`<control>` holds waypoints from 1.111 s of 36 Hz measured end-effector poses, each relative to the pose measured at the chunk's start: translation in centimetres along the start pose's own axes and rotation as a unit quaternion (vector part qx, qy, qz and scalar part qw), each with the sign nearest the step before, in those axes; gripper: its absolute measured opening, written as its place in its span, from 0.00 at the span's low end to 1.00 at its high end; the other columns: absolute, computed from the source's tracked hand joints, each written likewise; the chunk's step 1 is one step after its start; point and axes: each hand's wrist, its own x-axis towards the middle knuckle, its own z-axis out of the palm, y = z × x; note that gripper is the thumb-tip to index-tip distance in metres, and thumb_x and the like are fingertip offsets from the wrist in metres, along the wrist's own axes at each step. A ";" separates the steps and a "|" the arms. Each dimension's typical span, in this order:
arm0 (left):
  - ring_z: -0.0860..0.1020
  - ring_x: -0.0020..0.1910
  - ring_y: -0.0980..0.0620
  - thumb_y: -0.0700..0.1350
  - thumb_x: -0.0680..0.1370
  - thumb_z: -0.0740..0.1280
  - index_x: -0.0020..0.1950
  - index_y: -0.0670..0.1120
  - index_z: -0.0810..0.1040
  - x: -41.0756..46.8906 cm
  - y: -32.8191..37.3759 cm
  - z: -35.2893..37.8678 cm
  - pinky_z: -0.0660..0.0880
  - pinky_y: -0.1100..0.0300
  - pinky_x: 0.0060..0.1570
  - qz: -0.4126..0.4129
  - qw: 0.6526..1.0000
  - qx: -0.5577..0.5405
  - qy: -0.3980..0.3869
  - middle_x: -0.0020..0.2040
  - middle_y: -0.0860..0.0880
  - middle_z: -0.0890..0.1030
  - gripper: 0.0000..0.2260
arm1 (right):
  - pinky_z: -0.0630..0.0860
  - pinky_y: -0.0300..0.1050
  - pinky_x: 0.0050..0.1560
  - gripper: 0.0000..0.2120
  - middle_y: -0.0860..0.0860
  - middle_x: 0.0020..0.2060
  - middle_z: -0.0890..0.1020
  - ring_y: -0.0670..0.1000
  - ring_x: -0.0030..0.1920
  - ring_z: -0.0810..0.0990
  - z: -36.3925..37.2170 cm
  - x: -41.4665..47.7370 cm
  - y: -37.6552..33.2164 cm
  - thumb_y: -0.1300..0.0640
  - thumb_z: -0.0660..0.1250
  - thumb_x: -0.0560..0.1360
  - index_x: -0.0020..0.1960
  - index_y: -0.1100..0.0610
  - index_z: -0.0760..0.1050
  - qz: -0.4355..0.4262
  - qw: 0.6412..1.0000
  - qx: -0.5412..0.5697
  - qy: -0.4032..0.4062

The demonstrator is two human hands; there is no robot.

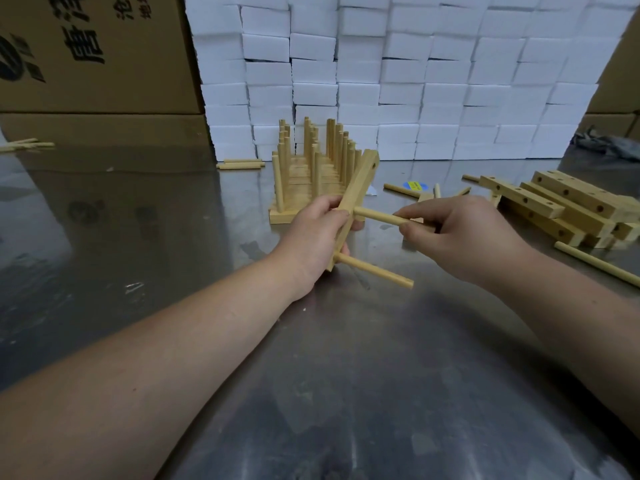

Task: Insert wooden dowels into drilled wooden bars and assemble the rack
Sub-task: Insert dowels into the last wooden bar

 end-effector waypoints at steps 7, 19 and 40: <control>0.70 0.27 0.54 0.40 0.81 0.55 0.49 0.53 0.77 -0.1 0.1 0.1 0.69 0.61 0.32 0.017 0.999 0.031 -0.016 0.36 0.51 0.77 0.13 | 0.73 0.42 0.35 0.08 0.50 0.35 0.82 0.46 0.33 0.76 0.4 0.2 0.3 0.50 0.62 0.75 0.51 0.44 0.78 -0.024 0.999 -0.033 -0.003; 0.70 0.30 0.54 0.42 0.81 0.54 0.54 0.56 0.77 0.0 0.3 0.1 0.70 0.62 0.33 0.025 0.998 0.056 -0.014 0.35 0.54 0.76 0.14 | 0.77 0.54 0.41 0.09 0.54 0.33 0.81 0.54 0.38 0.79 0.8 0.0 0.0 0.52 0.62 0.76 0.50 0.52 0.80 -0.075 0.995 -0.049 0.039; 0.70 0.28 0.60 0.40 0.81 0.54 0.66 0.56 0.71 -0.1 0.4 -0.1 0.70 0.66 0.33 0.102 0.990 0.093 -0.025 0.36 0.54 0.73 0.17 | 0.59 0.41 0.26 0.15 0.46 0.20 0.62 0.46 0.23 0.59 1.3 0.1 -0.9 0.53 0.59 0.79 0.41 0.58 0.80 0.153 0.940 0.304 -0.012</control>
